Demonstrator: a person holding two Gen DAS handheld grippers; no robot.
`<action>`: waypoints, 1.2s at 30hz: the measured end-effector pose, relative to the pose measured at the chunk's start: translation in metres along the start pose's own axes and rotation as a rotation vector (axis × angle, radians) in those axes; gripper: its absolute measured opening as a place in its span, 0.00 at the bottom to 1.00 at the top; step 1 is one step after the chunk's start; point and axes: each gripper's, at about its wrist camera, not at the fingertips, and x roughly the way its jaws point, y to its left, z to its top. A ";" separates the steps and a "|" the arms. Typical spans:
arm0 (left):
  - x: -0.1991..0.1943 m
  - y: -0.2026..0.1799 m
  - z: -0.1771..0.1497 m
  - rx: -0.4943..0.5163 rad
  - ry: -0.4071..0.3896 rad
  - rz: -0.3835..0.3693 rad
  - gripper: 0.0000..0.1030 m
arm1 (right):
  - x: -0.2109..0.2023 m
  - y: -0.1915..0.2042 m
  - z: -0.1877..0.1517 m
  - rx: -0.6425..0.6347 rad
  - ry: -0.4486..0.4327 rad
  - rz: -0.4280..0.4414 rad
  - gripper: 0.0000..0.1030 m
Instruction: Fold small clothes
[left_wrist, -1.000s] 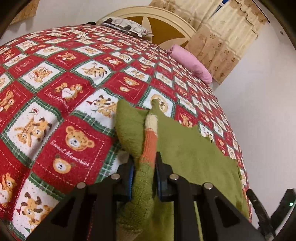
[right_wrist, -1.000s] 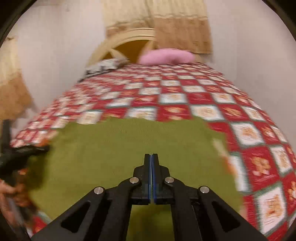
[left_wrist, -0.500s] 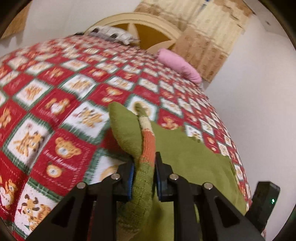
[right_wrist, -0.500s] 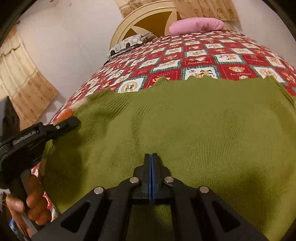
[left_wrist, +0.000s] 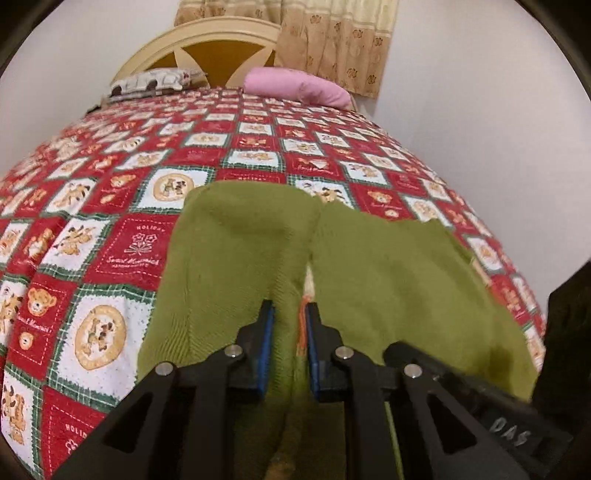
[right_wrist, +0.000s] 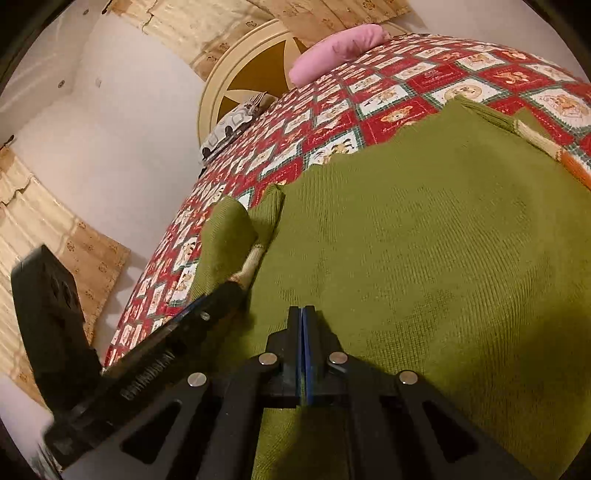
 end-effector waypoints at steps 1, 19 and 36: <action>-0.001 0.002 0.000 -0.005 -0.004 -0.006 0.16 | 0.001 0.000 0.001 -0.002 -0.002 -0.001 0.01; -0.008 0.022 -0.008 -0.126 -0.060 -0.146 0.17 | 0.065 0.028 0.062 0.026 0.146 0.217 0.70; -0.031 0.001 0.005 -0.070 -0.110 -0.138 0.17 | 0.051 0.073 0.068 -0.240 0.128 0.112 0.12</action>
